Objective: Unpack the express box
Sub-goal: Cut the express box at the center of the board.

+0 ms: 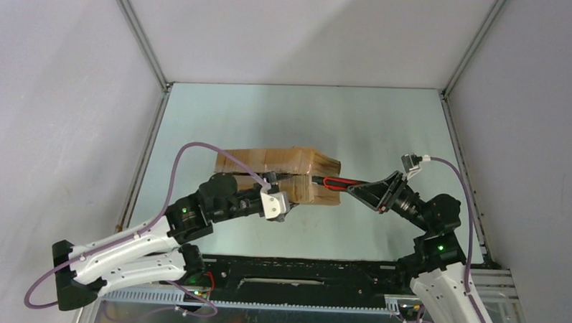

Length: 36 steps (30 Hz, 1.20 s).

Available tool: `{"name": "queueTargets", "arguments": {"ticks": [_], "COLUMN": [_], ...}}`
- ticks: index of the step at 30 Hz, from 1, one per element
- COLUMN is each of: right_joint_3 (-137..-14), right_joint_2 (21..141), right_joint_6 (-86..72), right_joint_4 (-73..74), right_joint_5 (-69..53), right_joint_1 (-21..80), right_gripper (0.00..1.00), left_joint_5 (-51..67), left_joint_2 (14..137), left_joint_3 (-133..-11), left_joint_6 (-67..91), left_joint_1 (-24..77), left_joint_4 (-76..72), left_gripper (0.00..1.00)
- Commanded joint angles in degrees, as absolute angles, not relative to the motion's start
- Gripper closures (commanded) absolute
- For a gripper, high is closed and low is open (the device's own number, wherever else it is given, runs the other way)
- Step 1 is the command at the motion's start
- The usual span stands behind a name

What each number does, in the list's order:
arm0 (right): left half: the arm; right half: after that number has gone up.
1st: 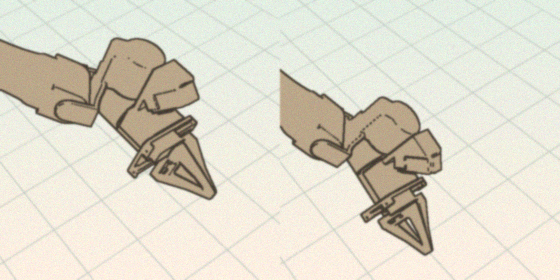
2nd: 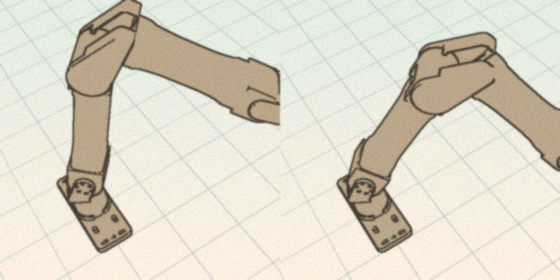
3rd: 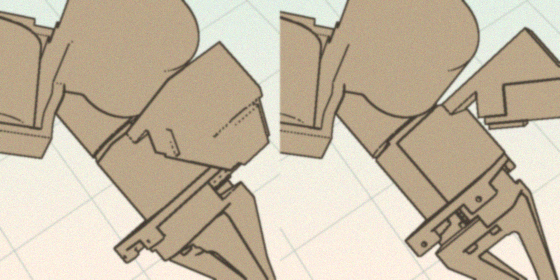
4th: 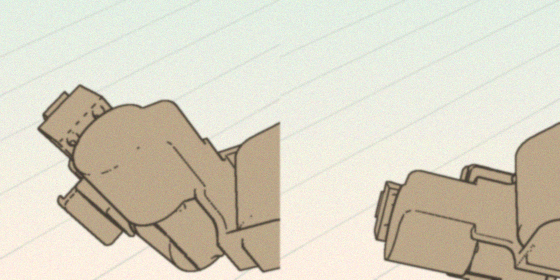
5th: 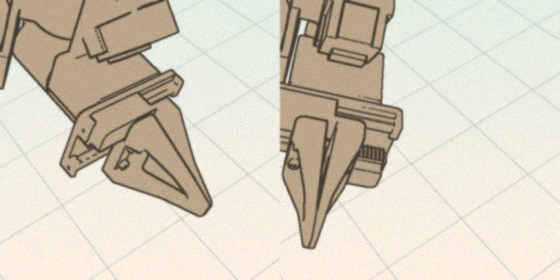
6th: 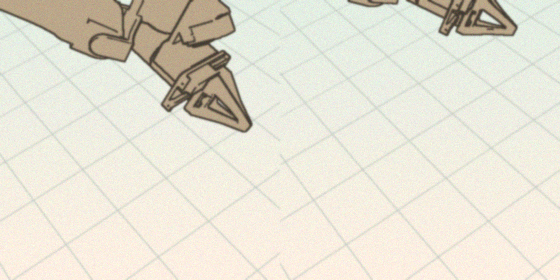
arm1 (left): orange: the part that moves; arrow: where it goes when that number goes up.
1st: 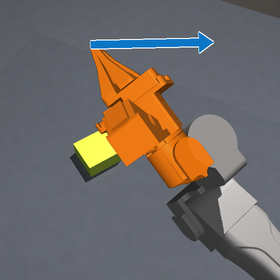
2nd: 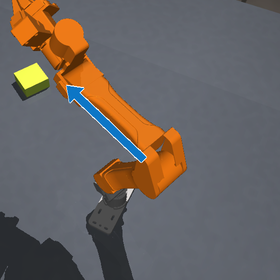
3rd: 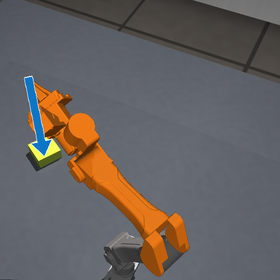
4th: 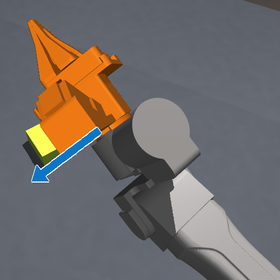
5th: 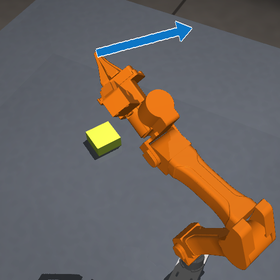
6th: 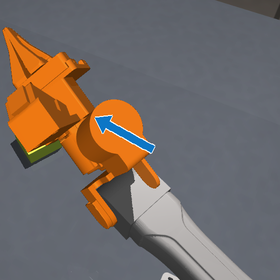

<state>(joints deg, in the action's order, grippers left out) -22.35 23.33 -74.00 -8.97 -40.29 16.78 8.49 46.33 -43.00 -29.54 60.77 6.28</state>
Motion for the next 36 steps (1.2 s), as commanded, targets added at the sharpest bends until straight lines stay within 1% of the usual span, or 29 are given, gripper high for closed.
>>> {"name": "queueTargets", "arguments": {"ticks": [1,6,12,20,26,36], "right_joint_3": [-24.3,-24.3,-24.3,-24.3,-24.3,-24.3], "right_joint_2": [23.2,23.2,23.4,23.3,21.8,23.5], "right_joint_6": [-74.1,-79.4,-80.7,-82.2,-80.1,-76.9], "right_joint_4": [-8.6,-14.3,-15.0,-17.1,-13.2,-12.0], "right_joint_5": [-48.7,-51.9,-51.7,-52.9,-52.7,-48.5], "right_joint_1": [11.9,7.1,5.0,5.1,5.5,12.0], "right_gripper": [1.00,1.00,1.00,1.00,1.00,1.00], "left_joint_5": [12.4,12.8,12.7,12.9,13.0,14.0], "left_joint_2": [43.0,42.3,42.1,42.6,42.7,43.8], "left_joint_3": [-42.0,-41.7,-41.0,-40.7,-40.6,-41.5], "left_joint_6": [-29.2,-29.1,-29.0,-29.1,-28.9,-29.3], "left_joint_1": [62.0,62.0,62.0,62.0,62.0,62.0], "left_joint_4": [-0.5,2.4,2.0,1.3,1.0,1.1], "left_gripper": [0.55,0.56,0.56,0.57,0.58,0.58]}}
